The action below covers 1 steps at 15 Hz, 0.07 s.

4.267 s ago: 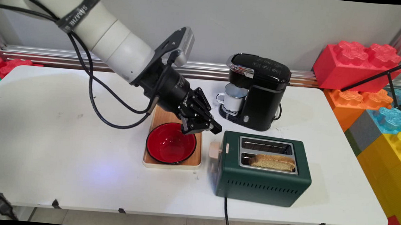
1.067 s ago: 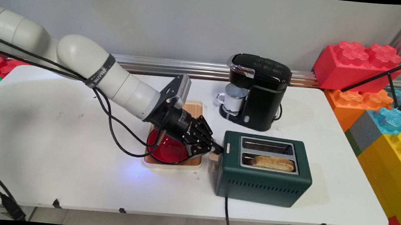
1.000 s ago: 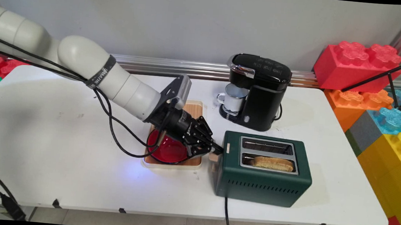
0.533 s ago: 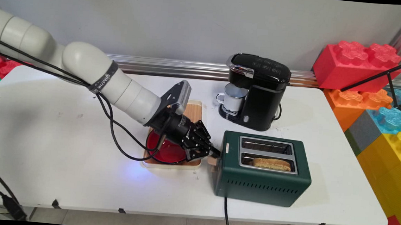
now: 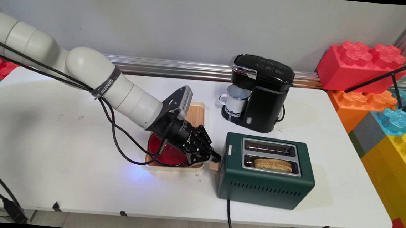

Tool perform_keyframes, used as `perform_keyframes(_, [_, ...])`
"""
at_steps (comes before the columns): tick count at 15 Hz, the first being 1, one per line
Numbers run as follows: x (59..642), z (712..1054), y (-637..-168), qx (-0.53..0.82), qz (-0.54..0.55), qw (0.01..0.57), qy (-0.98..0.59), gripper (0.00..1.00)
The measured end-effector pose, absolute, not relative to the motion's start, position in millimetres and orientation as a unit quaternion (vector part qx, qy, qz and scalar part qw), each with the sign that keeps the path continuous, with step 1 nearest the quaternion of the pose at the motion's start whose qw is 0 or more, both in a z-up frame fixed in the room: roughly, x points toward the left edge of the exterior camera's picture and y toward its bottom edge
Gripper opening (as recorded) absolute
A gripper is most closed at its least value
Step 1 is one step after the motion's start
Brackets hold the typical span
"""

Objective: Press the toaster switch

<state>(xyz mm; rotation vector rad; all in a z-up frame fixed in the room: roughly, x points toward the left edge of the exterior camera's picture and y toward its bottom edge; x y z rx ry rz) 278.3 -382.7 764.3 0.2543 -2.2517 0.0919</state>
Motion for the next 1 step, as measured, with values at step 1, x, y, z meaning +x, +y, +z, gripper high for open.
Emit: perform_keyframes(1, [278.5, 763.4, -382.9, 0.101, 0.036, 0.423, -0.900, 0.00])
